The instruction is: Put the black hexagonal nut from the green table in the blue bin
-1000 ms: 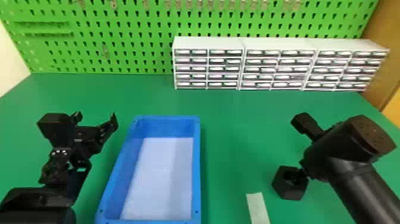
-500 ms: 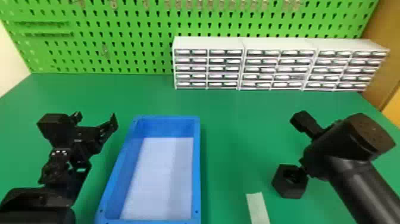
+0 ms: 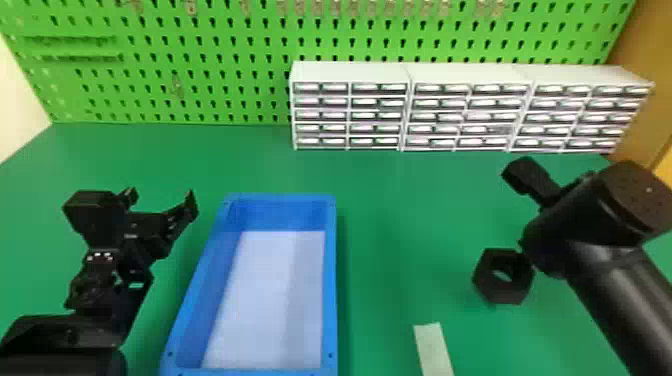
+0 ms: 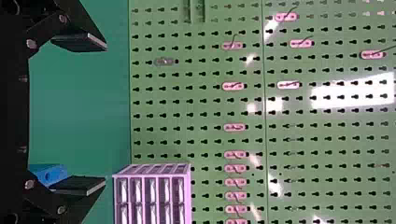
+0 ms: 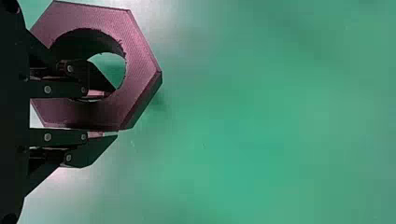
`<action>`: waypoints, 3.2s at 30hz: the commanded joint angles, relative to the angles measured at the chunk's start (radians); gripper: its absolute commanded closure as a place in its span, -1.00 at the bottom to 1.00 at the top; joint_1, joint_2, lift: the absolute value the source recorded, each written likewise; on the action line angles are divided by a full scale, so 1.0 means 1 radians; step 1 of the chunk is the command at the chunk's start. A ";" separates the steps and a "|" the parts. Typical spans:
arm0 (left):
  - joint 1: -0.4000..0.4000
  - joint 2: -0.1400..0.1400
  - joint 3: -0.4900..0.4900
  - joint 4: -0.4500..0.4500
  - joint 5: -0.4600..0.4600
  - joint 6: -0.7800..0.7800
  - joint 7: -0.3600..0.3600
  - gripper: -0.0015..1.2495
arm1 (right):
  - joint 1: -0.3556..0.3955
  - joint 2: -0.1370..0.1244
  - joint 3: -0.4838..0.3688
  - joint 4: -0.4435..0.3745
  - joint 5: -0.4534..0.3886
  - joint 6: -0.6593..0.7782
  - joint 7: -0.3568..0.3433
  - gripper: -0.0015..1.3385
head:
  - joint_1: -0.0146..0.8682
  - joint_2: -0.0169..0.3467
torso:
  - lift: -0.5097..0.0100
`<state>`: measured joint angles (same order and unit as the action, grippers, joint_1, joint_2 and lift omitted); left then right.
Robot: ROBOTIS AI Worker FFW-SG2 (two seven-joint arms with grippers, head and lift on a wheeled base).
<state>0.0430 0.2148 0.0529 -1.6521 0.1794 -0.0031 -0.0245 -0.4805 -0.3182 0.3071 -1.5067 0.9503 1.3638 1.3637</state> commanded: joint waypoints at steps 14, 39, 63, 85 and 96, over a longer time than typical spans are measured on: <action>0.000 0.000 -0.001 0.000 0.002 0.000 0.000 -0.59 | -0.081 -0.008 -0.126 -0.205 0.018 0.004 0.003 0.57 | 0.59 -0.62 | 0.59; 0.005 0.000 0.005 -0.003 0.002 0.002 0.000 -0.59 | -0.145 0.156 -0.379 -0.296 -0.616 -0.141 -0.466 0.59 | 0.59 -0.62 | 0.59; 0.000 0.000 0.007 -0.003 -0.005 0.002 -0.002 -0.59 | 0.080 0.300 -0.322 -0.271 -1.144 -0.632 -1.063 0.65 | 0.59 -0.62 | 0.59; -0.003 0.000 0.007 -0.005 -0.003 0.002 -0.002 -0.59 | 0.203 0.234 -0.031 -0.267 -1.285 -0.733 -1.147 0.65 | 0.59 -0.62 | 0.59; -0.006 -0.002 0.002 -0.005 -0.003 0.002 -0.002 -0.59 | 0.165 0.153 0.144 -0.274 -1.351 -0.697 -1.152 0.65 | 0.59 -0.62 | 0.59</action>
<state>0.0386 0.2143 0.0577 -1.6569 0.1764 -0.0015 -0.0261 -0.2974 -0.1368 0.3918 -1.7794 -0.3743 0.6467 0.2116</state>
